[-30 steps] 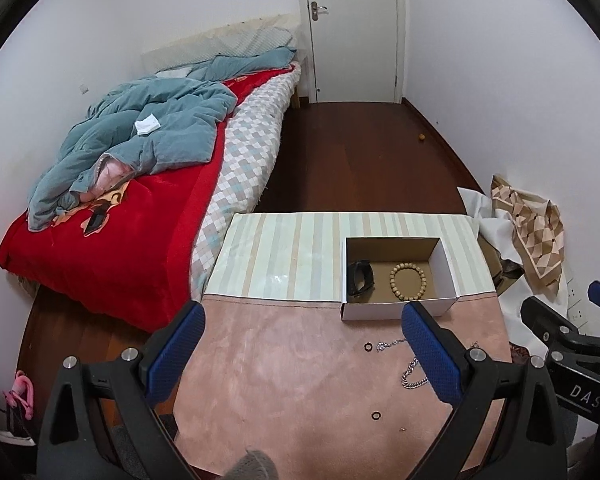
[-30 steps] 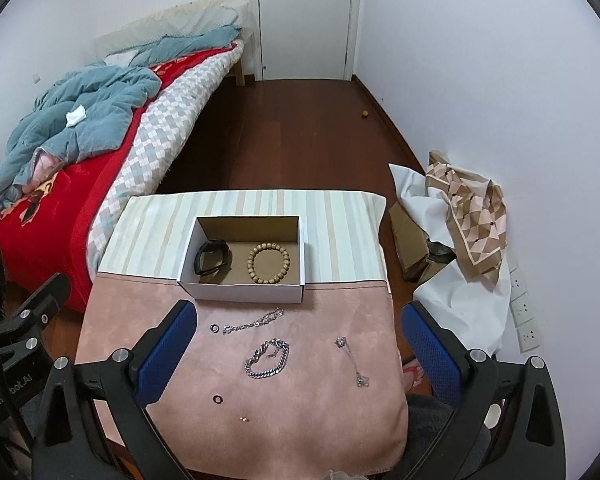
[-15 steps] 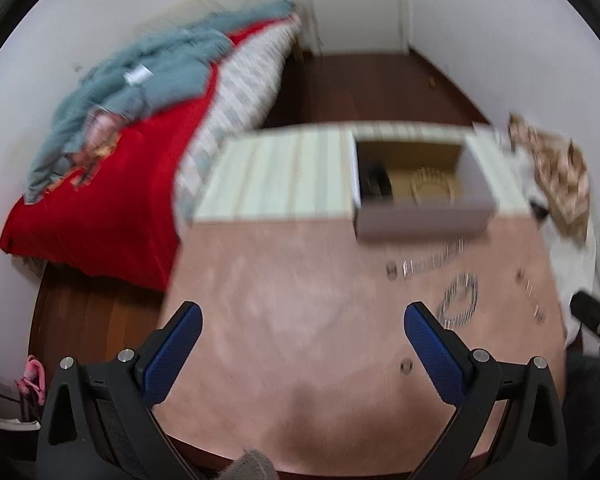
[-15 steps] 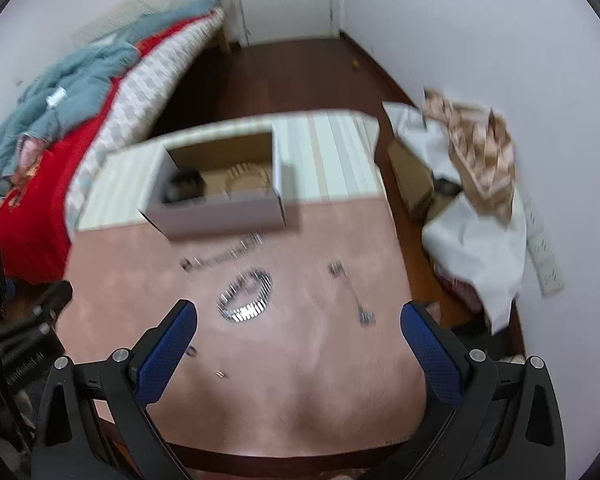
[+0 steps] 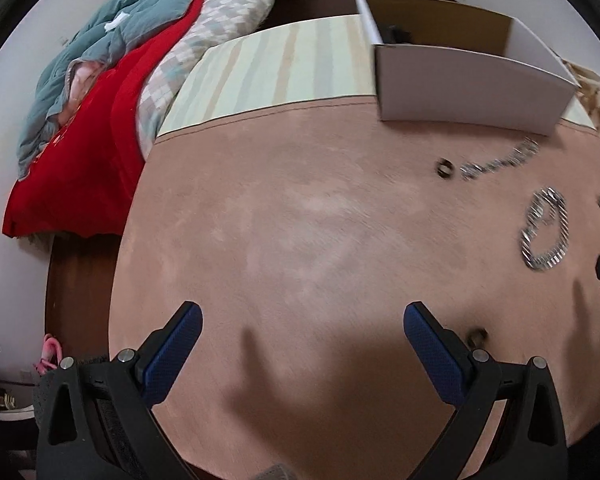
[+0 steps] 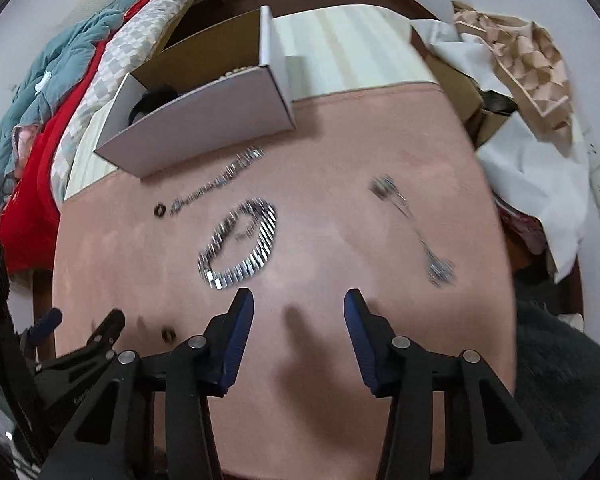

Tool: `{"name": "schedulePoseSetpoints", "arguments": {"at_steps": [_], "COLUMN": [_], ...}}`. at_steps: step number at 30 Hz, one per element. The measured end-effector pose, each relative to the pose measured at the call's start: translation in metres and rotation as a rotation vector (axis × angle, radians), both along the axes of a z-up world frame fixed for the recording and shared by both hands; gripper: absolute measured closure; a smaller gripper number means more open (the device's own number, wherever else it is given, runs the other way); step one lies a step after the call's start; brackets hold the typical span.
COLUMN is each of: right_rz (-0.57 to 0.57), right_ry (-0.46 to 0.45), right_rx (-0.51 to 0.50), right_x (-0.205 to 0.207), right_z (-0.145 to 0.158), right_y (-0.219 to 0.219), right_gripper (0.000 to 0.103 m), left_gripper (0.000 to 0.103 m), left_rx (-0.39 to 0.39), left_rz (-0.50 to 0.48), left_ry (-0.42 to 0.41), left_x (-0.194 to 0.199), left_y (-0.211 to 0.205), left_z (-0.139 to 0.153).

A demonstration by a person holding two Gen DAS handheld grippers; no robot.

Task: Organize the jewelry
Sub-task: 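Grasp the silver chain bracelet with the right tool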

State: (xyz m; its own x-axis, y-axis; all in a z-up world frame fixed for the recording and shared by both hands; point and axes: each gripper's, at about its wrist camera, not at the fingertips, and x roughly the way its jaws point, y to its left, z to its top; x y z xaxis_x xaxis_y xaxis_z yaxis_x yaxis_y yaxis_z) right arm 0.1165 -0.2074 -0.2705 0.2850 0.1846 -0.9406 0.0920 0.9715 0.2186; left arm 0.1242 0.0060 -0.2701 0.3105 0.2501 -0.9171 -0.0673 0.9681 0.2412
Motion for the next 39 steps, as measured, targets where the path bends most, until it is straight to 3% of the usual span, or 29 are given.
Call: {"name": "schedulePoseSetpoints", "arguments": {"at_steps": [5, 7, 9, 16, 22, 24, 26, 31, 37, 38, 39], "right_rz": [0.020, 0.041, 0.059, 0.005, -0.078, -0.093, -0.103, -0.118, -0.130, -0.132, -0.133], "right_ry": [0.017, 0.001, 0.008, 0.026, 0.029, 0.029, 0.033, 0.036, 0.043, 0.044, 0.046], "right_rx": [-0.028, -0.081, -0.119, -0.121, -0.102, -0.095, -0.088, -0.079, -0.066, -0.064, -0.064], "right_x": [0.032, 0.040, 0.042, 0.037, 0.033, 0.032, 0.031, 0.036, 0.037, 0.037, 0.037], "right_z": [-0.019, -0.018, -0.017, -0.010, -0.003, -0.003, -0.006, -0.007, -0.012, -0.012, -0.012], "right_y": [0.021, 0.030, 0.034, 0.000, -0.037, -0.044, -0.051, -0.054, -0.059, -0.059, -0.059], "right_gripper": [0.054, 0.067, 0.094, 0.094, 0.095, 0.095, 0.097, 0.097, 0.097, 0.097, 0.097], "left_gripper": [0.000, 0.000, 0.000, 0.001, 0.002, 0.015, 0.021, 0.021, 0.028, 0.037, 0.055], "left_rx": [0.010, 0.009, 0.006, -0.058, -0.085, -0.089, -0.072, -0.042, -0.028, -0.042, -0.064], "left_rz": [0.004, -0.006, -0.018, -0.120, -0.323, -0.377, -0.428, -0.520, -0.563, -0.571, -0.580], "left_ry": [-0.001, 0.001, 0.001, -0.005, -0.027, -0.016, 0.004, 0.040, 0.041, 0.042, 0.044], "left_x": [0.018, 0.024, 0.030, 0.050, 0.071, 0.077, 0.084, 0.088, 0.090, 0.090, 0.090], "left_y": [0.008, 0.006, 0.004, -0.023, -0.075, -0.087, -0.097, -0.117, -0.127, -0.127, -0.127], "left_z": [0.000, 0.000, -0.001, 0.004, 0.013, 0.011, 0.005, -0.005, -0.007, -0.007, -0.006]}}
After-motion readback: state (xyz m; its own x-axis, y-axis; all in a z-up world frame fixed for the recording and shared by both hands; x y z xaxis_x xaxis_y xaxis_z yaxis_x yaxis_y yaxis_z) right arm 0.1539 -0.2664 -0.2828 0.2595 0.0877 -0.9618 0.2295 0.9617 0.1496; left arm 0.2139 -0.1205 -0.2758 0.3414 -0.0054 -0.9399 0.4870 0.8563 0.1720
